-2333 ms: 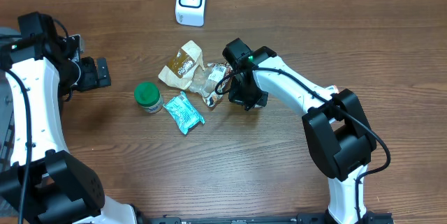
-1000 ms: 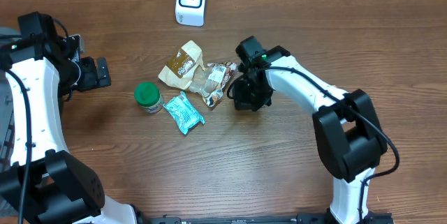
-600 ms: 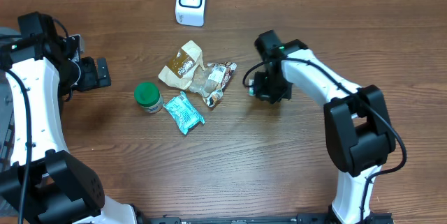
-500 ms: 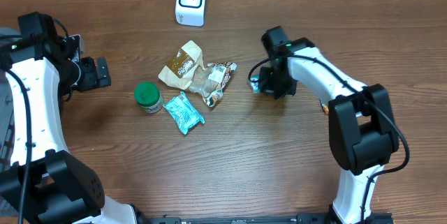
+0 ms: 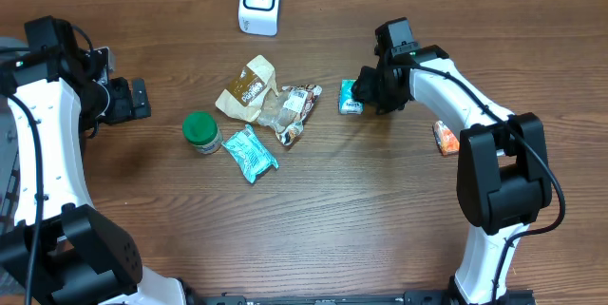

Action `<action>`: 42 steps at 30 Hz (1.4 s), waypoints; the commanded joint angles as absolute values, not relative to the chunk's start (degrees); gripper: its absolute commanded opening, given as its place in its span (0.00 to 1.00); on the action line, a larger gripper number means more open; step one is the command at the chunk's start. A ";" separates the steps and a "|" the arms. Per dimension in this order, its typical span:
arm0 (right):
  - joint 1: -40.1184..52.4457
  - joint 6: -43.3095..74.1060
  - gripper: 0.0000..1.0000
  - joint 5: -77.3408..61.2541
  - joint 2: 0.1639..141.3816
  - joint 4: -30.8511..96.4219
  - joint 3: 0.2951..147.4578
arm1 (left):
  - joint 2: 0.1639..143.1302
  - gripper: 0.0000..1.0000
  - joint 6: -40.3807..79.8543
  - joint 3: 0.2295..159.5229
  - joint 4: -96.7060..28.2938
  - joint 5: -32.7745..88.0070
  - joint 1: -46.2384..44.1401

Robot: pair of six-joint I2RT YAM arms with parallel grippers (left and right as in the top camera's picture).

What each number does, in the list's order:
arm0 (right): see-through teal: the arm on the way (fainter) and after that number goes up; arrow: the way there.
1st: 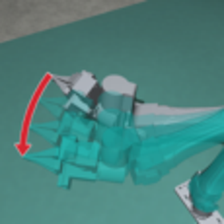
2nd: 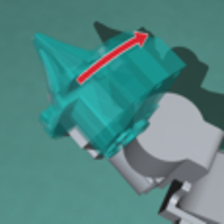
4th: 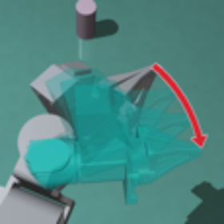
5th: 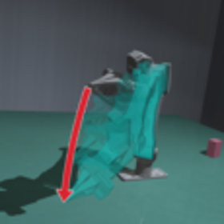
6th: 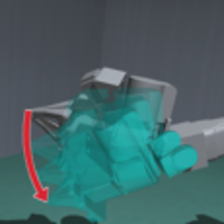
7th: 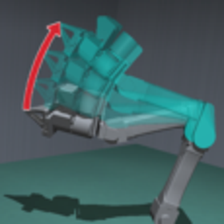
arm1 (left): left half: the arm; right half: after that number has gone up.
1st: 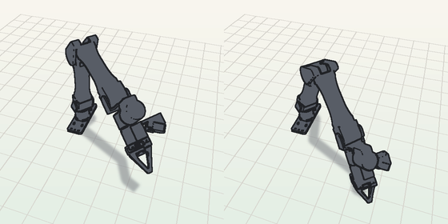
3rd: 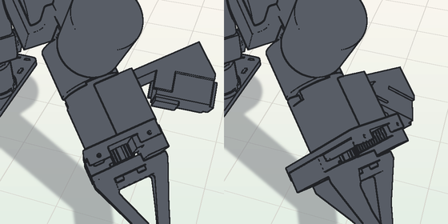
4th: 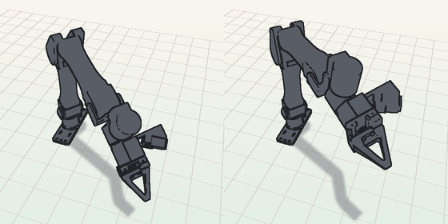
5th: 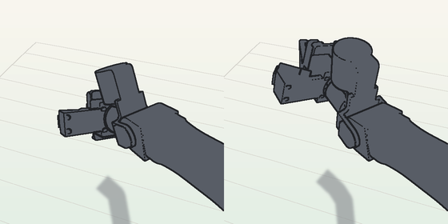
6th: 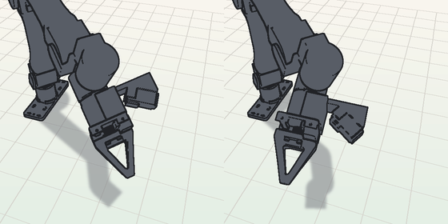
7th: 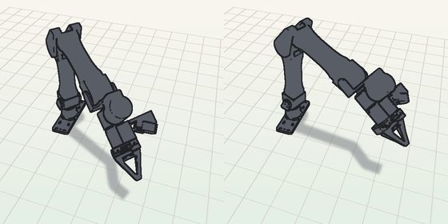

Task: Scan the item barcode
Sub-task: 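Lift the green tissue pack with the right gripper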

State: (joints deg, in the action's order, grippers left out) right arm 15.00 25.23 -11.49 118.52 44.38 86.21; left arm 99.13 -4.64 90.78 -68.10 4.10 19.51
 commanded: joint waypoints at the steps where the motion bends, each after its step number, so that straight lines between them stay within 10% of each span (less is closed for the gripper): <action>1: 15.03 26.44 0.45 -15.97 118.43 46.68 88.16 | 99.11 1.00 -4.27 90.74 -68.07 4.49 19.38; 18: 14.92 28.53 0.26 -12.88 120.64 38.94 80.51 | 99.11 1.00 -4.27 90.74 -68.10 4.49 19.38; 25: 14.92 28.51 0.04 -15.03 120.53 37.80 79.88 | 99.11 1.00 -4.27 90.74 -68.10 4.47 19.38; 42: 5.63 20.14 0.04 -75.22 101.25 35.27 81.78 | 99.11 1.00 -4.27 90.74 -68.07 4.49 19.38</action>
State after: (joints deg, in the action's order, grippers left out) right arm 6.52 18.59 -60.38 101.95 38.50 81.34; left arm 99.13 -4.64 90.76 -68.10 4.10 19.51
